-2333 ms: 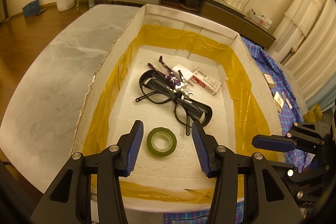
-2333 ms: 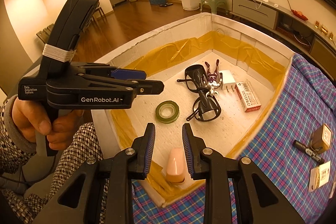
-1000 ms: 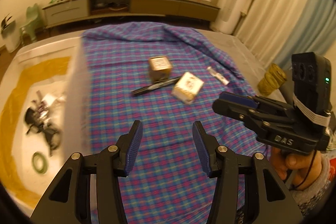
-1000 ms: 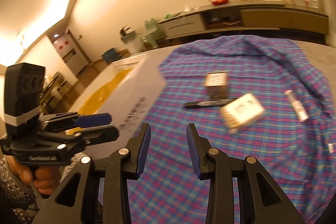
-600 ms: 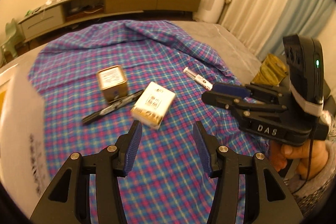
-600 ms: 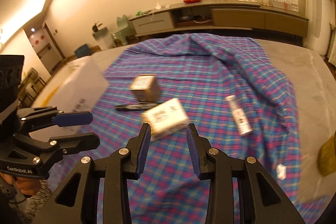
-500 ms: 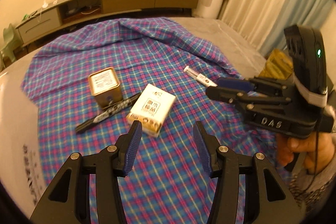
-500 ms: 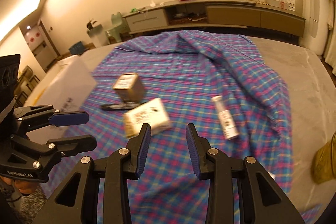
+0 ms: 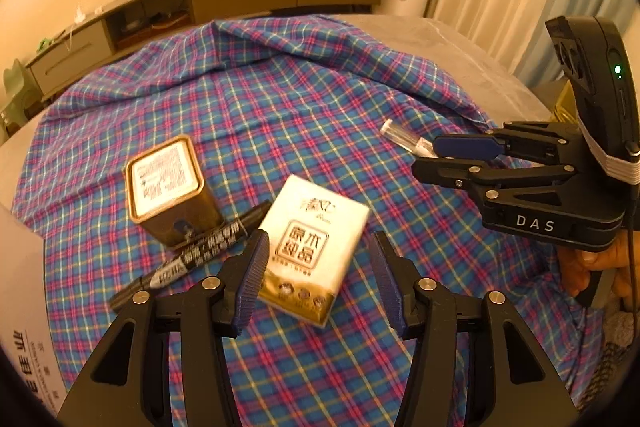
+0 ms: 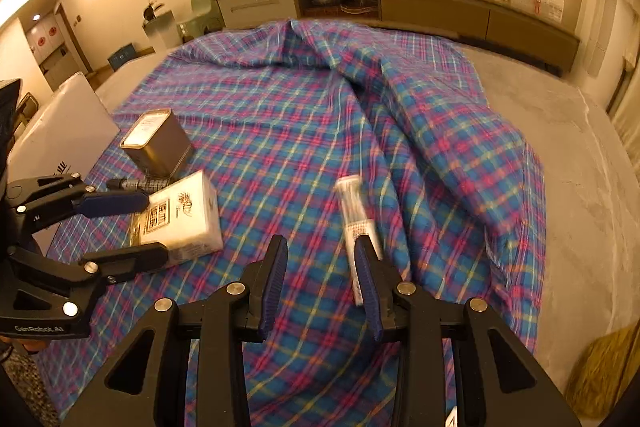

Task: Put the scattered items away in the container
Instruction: 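Grasp white tissue pack with left tool while right tool grasps clear lip balm tube, then carry tissue pack in left tool while right tool carries lip balm tube to box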

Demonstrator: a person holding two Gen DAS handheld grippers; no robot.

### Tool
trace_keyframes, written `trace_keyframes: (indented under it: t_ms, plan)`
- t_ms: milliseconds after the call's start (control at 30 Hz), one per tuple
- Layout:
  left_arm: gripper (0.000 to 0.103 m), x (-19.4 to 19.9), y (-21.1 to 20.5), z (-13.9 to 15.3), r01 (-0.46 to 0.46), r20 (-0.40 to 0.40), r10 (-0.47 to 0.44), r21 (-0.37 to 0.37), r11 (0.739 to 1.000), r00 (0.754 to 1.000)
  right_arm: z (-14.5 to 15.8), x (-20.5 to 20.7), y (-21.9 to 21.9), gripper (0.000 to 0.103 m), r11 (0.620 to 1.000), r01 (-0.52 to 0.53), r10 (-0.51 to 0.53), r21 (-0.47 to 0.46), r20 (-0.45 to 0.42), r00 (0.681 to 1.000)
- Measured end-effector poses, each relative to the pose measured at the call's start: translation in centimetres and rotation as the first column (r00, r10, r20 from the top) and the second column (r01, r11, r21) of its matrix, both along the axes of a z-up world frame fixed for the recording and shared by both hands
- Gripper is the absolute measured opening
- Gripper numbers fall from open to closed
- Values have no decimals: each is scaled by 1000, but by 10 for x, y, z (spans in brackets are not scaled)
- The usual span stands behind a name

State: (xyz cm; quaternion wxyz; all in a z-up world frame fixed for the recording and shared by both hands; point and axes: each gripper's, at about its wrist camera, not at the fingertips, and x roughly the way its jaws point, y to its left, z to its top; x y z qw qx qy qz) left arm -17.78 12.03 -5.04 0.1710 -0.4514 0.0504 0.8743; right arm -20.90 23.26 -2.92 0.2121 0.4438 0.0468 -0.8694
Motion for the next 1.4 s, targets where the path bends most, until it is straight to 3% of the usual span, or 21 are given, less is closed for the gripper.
trace_keyframes:
  t_ms: [400,467,500,533,667,833,967,1100,1400]
  plan:
    - [60,-4,-7,-5,12,-31,-13,-11,1000,999,-10,-13,9,37,1000,12,-12,16,5,1000]
    - [61,-3,-10,-5,2,-29,-2,-10,1000,1000,-10,-11,9,33,1000,12,-12,23,3,1000]
    - [61,-3,-12,-5,-6,-27,6,-6,1000,1000,-10,-11,9,24,1000,11,-11,23,4,1000]
    - [61,-2,-14,-4,-12,-25,12,-1,1000,1000,-10,-10,9,21,1000,7,-7,16,10,1000]
    - [61,-2,-13,-7,-4,-20,4,-2,1000,1000,-10,-6,10,21,1000,0,0,7,16,1000]
    - [62,-5,-8,-18,27,27,-27,-3,1000,999,3,2,7,21,999,-14,14,-35,1,1000]
    - [62,-2,3,-24,50,8,-50,-71,996,999,14,12,9,21,997,-17,16,-81,-7,1000]
    - [56,-4,-2,-21,26,29,-26,-14,1000,999,21,20,11,21,992,-15,14,-123,-7,1000]
    - [54,21,2,4,45,-30,-45,-10,999,999,30,46,13,21,983,-12,11,-182,-2,1000]
